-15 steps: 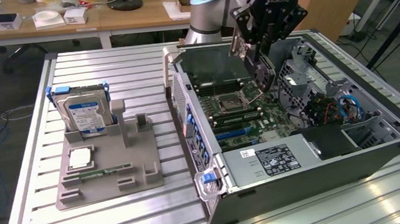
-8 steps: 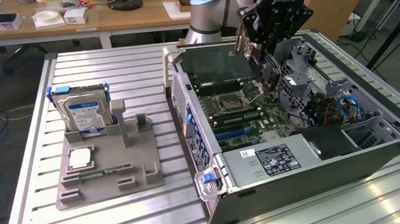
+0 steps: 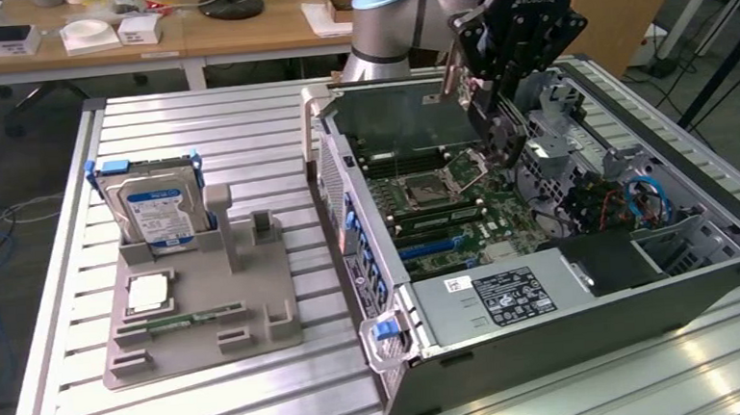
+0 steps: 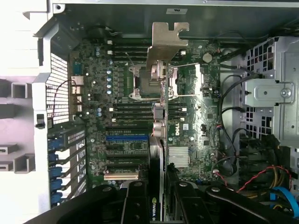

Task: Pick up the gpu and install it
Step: 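Pick up the gpu and move the gpu toward the slot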

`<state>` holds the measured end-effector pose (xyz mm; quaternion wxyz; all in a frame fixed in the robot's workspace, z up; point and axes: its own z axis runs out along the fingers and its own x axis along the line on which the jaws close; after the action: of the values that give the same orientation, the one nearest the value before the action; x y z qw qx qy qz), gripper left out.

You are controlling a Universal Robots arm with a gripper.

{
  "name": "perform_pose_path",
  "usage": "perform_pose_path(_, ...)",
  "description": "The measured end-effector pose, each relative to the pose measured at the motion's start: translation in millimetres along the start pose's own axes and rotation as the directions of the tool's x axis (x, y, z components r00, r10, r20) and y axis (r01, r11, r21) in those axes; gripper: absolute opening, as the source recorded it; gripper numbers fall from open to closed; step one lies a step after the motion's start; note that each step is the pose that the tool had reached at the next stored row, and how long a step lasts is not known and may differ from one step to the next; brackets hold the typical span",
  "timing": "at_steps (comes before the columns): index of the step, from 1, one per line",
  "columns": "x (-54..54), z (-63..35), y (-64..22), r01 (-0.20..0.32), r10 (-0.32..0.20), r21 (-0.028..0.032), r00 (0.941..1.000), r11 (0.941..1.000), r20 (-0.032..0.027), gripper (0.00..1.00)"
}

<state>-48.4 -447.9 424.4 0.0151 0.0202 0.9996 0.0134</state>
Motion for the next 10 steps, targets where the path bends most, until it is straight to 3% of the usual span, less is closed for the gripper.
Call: perform_pose_path(10,-23.5,0.7,0.9,0.002,-0.002,0.0,1.0,1.0,-0.0001,0.26)
